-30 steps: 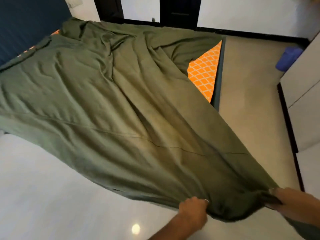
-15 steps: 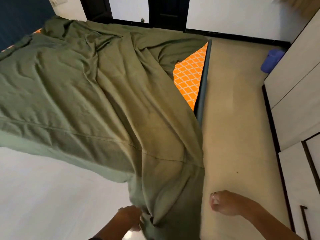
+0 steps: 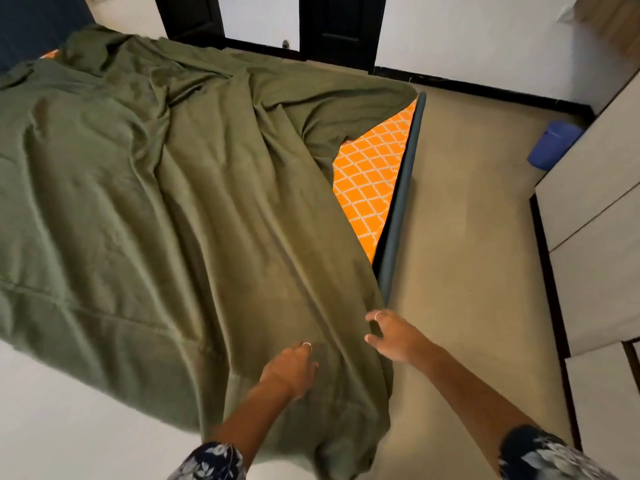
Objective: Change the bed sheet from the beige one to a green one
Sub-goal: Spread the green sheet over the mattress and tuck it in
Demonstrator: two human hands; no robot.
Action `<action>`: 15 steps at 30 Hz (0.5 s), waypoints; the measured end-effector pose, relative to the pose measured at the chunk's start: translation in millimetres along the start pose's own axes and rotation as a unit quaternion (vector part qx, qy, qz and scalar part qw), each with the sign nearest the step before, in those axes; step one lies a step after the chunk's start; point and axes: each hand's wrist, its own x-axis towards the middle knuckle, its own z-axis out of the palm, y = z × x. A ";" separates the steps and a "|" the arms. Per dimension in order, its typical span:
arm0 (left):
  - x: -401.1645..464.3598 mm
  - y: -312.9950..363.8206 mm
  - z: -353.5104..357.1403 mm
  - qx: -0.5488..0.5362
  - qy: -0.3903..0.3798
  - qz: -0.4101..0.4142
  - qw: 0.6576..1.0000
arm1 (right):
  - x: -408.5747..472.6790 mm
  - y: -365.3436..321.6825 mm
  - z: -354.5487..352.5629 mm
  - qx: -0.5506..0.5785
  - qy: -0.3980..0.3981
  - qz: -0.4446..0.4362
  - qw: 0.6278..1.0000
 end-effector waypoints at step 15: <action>105.5 89.4 -67.7 -0.385 0.148 -0.237 0.879 | 70.5 -18.0 -0.1 0.334 -0.089 -0.113 0.931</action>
